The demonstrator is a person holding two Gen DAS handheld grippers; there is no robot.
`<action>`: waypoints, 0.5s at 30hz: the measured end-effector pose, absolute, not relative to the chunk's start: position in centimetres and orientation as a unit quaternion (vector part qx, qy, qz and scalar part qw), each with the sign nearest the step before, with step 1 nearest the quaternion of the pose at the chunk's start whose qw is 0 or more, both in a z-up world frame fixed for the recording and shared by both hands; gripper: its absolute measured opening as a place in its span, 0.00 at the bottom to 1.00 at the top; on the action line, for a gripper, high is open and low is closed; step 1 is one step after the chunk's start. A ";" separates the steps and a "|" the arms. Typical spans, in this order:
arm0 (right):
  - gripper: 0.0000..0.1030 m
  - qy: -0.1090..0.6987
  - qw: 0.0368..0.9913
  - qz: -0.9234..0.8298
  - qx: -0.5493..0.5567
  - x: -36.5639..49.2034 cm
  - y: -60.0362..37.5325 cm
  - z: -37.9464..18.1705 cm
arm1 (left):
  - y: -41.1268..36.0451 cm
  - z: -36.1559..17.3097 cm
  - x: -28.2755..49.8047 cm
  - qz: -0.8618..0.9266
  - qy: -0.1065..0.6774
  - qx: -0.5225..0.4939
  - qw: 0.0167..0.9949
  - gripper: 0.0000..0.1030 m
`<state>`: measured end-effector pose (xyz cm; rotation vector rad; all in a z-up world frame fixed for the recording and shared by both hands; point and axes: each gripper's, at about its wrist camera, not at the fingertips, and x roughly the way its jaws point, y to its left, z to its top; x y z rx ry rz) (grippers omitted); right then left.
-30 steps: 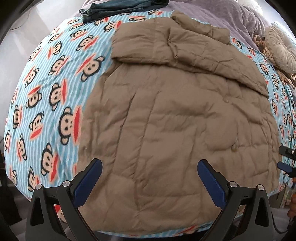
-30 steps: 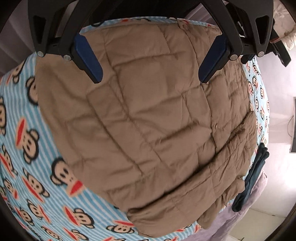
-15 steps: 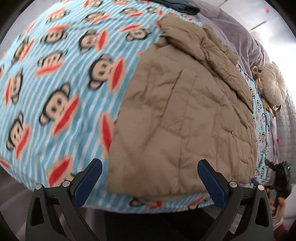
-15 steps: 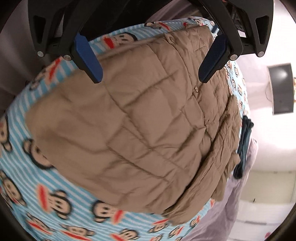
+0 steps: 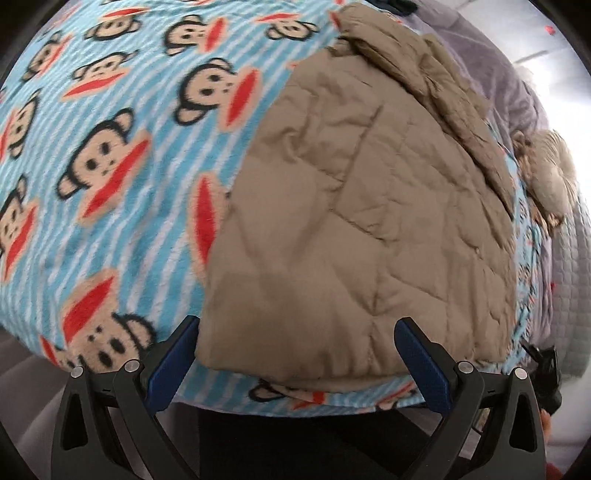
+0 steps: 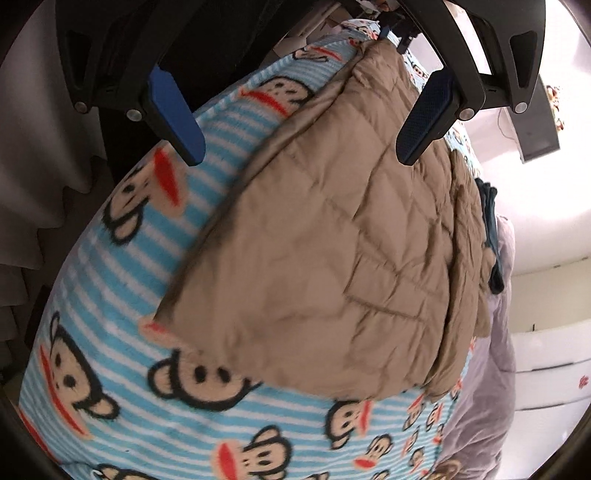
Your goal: Fold large clothes
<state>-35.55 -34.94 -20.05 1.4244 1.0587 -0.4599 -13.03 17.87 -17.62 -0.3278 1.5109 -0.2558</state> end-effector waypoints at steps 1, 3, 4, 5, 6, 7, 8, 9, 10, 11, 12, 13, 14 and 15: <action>1.00 0.456 0.607 -0.198 0.620 -35.7 -35.4 -20.3 | 18.1 -17.7 -13.2 -0.105 0.681 -0.153 0.709 1.00; 1.00 0.451 0.598 -0.194 0.634 -35.6 -36.0 -21.1 | 18.4 -18.2 -13.1 -0.095 0.683 -0.169 0.704 1.00; 1.00 0.449 0.594 -0.190 0.640 -35.5 -36.2 -21.5 | 18.5 -18.4 -13.1 -0.094 0.684 -0.177 0.702 1.00; 1.00 0.446 0.590 -0.185 0.647 -35.4 -36.3 -22.0 | 18.4 -18.7 -12.9 -0.094 0.685 -0.187 0.697 1.00; 1.00 0.444 0.585 -0.182 0.654 -35.2 -36.3 -22.5 | 18.5 -18.9 -12.8 -0.097 0.686 -0.192 0.695 1.00; 1.00 0.444 0.580 -0.181 0.659 -34.9 -36.3 -22.9 | 18.1 -19.1 -12.5 -0.102 0.685 -0.200 0.693 1.00; 1.00 0.443 0.574 -0.181 0.664 -34.7 -36.3 -23.3 | 17.8 -19.1 -12.3 -0.107 0.684 -0.208 0.691 1.00; 1.00 0.442 0.569 -0.180 0.670 -34.5 -36.2 -23.7 | 17.6 -19.1 -12.1 -0.114 0.682 -0.214 0.689 1.00; 1.00 0.441 0.568 -0.176 0.673 -34.2 -36.3 -23.8 | 17.3 -19.0 -12.0 -0.121 0.680 -0.221 0.688 1.00; 1.00 0.439 0.567 -0.170 0.675 -33.9 -36.2 -23.9 | 16.9 -18.8 -11.8 -0.131 0.677 -0.228 0.687 1.00; 1.00 0.439 0.569 -0.165 0.676 -33.7 -36.1 -23.8 | 16.5 -18.7 -11.7 -0.136 0.676 -0.231 0.687 1.00; 1.00 0.437 0.571 -0.156 0.677 -33.4 -36.1 -23.7 | 16.2 -18.7 -11.5 -0.143 0.675 -0.235 0.685 1.00; 1.00 0.435 0.573 -0.146 0.680 -33.1 -36.0 -23.7 | 16.2 -18.6 -11.5 -0.147 0.675 -0.238 0.682 1.00; 1.00 0.431 0.574 -0.139 0.682 -32.9 -36.0 -23.6 | 16.2 -18.5 -11.3 -0.148 0.676 -0.240 0.681 1.00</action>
